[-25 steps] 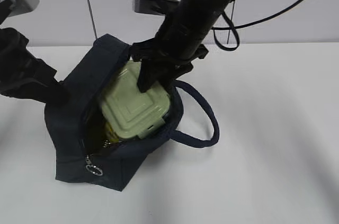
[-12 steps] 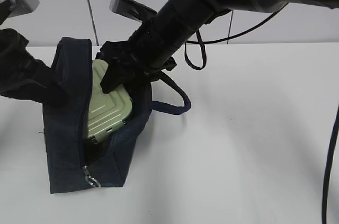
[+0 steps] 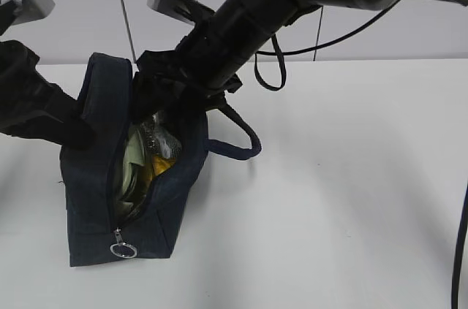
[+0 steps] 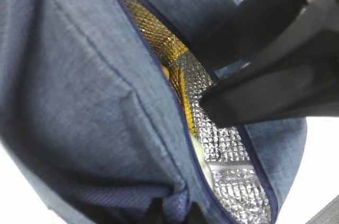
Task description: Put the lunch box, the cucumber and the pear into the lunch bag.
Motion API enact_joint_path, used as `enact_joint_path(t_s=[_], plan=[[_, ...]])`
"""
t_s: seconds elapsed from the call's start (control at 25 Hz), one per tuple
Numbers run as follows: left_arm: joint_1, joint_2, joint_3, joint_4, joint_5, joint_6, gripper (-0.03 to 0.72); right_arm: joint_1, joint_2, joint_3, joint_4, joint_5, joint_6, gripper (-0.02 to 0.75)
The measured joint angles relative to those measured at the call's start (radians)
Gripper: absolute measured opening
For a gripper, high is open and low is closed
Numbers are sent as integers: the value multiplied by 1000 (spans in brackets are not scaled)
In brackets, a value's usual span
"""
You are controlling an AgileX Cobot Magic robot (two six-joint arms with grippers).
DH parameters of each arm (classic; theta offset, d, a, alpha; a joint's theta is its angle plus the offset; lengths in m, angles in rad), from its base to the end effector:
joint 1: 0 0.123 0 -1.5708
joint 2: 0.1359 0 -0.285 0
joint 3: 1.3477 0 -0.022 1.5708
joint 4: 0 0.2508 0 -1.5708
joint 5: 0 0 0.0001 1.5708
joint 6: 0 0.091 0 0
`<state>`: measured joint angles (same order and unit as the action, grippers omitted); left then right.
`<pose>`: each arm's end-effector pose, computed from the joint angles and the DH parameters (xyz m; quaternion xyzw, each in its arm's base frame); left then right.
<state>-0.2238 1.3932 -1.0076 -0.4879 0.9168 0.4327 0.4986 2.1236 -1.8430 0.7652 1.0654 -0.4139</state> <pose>0.2542 -0.0926 0.2778 0.2031 0.9398 -0.1956 0.1931 0.3808 0.2702 0.2516 -0.2890 0.8790 0.3566 0.1292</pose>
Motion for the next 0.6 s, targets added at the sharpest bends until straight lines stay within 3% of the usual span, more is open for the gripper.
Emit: enact_joint_path(t_s=[0.28, 0.6], plan=[[0, 0, 0, -1, 2, 0, 18, -8, -70, -95, -181, 25, 109, 546], [0, 0, 0, -1, 3, 0, 17, -9, -77, -108, -330, 54, 192, 489]])
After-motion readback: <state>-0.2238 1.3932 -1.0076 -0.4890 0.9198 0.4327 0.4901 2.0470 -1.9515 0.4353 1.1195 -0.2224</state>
